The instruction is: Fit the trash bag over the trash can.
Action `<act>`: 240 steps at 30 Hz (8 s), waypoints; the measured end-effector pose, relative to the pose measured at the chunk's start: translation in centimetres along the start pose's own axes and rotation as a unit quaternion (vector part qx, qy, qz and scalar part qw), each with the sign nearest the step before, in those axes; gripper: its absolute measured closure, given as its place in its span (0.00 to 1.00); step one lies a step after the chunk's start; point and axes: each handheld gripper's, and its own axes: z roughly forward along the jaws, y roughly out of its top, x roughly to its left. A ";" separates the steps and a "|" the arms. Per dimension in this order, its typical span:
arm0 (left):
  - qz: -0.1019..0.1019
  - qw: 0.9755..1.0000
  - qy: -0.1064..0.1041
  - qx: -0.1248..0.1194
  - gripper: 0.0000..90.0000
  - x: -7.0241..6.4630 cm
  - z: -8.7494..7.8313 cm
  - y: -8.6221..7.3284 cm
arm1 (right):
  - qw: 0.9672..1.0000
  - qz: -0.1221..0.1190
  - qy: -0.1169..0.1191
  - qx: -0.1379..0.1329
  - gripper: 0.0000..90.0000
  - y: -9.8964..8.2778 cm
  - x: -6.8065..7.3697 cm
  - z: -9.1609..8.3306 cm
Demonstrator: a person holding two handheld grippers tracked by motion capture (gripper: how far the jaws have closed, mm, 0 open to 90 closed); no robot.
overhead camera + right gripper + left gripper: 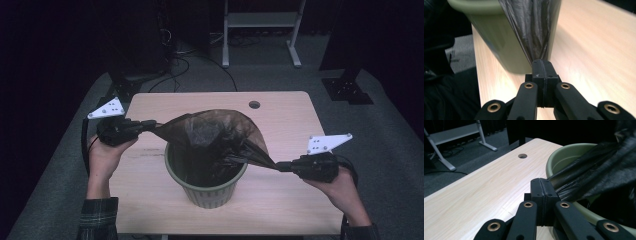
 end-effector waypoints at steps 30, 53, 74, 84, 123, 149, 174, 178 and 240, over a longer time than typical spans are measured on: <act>0.000 1.000 -0.011 0.006 1.00 -0.1 1.4 -0.2 | 0.989 0.004 0.031 -0.143 0.59 11.8 -2.5 0.9; -0.003 1.000 -0.010 0.016 1.00 -0.9 1.4 -1.8 | 0.977 -0.074 0.197 -0.039 1.00 3.9 8.7 6.2; -0.003 0.999 0.005 0.032 1.00 -0.4 3.0 -2.0 | 0.980 -0.051 0.179 0.074 1.00 -1.6 9.9 14.2; 0.005 0.999 0.013 0.030 1.00 -0.4 3.1 -1.1 | 0.985 -0.078 0.155 0.009 0.85 1.4 11.1 9.0; -0.015 0.998 0.060 0.016 1.00 1.9 5.0 -2.0 | 0.987 0.047 -0.122 -0.092 1.00 8.1 -3.8 8.2; -0.029 0.996 0.048 0.065 1.00 1.6 6.2 -5.5 | 0.986 0.060 -0.098 -0.125 0.74 5.4 -1.0 3.8; -0.027 0.997 0.047 0.061 1.00 1.0 4.8 -5.5 | 0.989 -0.037 0.119 -0.077 1.00 4.6 11.2 5.2; -0.030 0.997 0.042 0.061 1.00 0.8 4.9 -5.8 | 0.988 -0.046 0.133 -0.062 1.00 4.0 11.8 5.9; -0.047 0.990 0.037 0.131 1.00 1.6 8.3 -9.0 | 0.998 0.003 -0.018 -0.053 1.00 1.2 4.1 6.9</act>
